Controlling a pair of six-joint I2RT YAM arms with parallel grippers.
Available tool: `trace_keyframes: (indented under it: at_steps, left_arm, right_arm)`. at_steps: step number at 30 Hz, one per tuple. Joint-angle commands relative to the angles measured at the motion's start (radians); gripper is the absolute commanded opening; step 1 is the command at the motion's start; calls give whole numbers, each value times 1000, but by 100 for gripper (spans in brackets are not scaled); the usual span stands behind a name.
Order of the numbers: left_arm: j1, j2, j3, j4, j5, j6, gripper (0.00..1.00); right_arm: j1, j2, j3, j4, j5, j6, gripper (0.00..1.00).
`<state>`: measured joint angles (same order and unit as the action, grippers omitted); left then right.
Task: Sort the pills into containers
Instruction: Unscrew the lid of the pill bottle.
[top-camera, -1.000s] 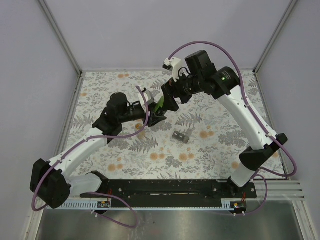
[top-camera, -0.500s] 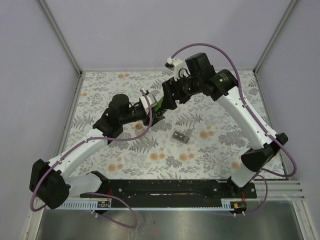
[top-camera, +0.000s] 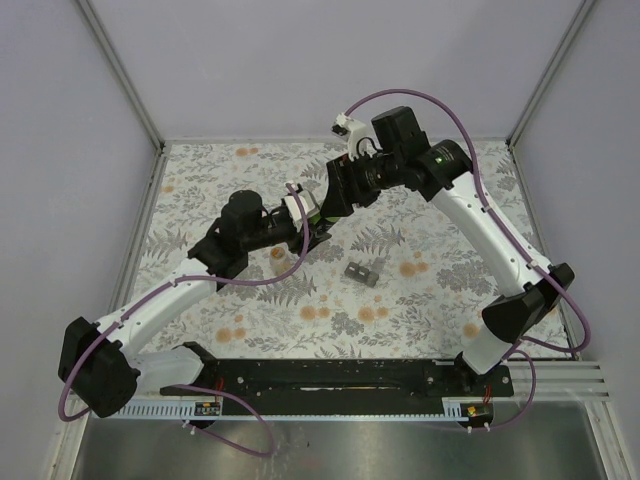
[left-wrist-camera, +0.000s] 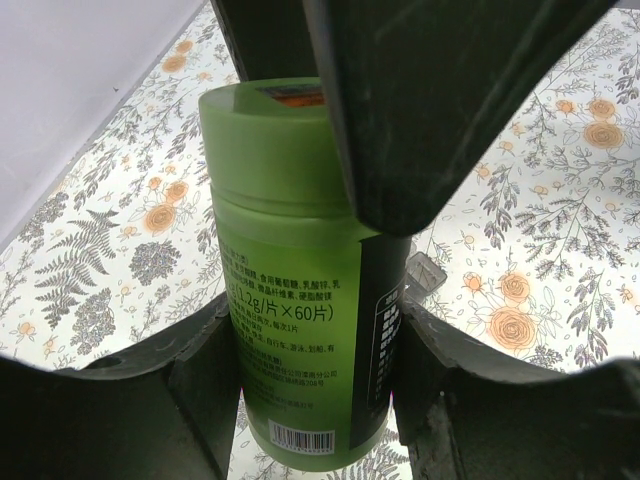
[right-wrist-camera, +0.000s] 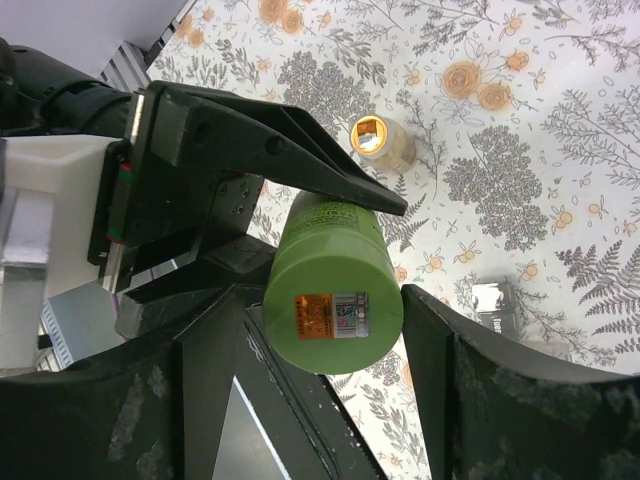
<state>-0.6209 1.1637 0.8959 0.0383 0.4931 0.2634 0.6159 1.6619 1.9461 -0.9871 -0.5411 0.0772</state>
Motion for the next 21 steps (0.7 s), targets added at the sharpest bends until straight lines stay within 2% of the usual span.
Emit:
trace_keyframes:
  at_steps: [1,5,12,18,21]
  left_arm:
    - [-5,-27,52,37,-13,14,0]
    - [-5,-25,52,35,-8,13,0]
    - [-5,-25,44,35,-7,17,0]
    - [-5,-24,49,12,24,23,0]
    - [-5,-27,60,-27,96,33,0]
  right_arm:
    - [-5,-1,-16,36,-45,13,72]
    - [-7,1,-19,36,-56,12,70]
    - [-19,-10,-24,34,-60,6,59]
    - [-31,-21,-27,30,-68,-7,42]
    - [-34,-18,-12,4,-86,-63,32]
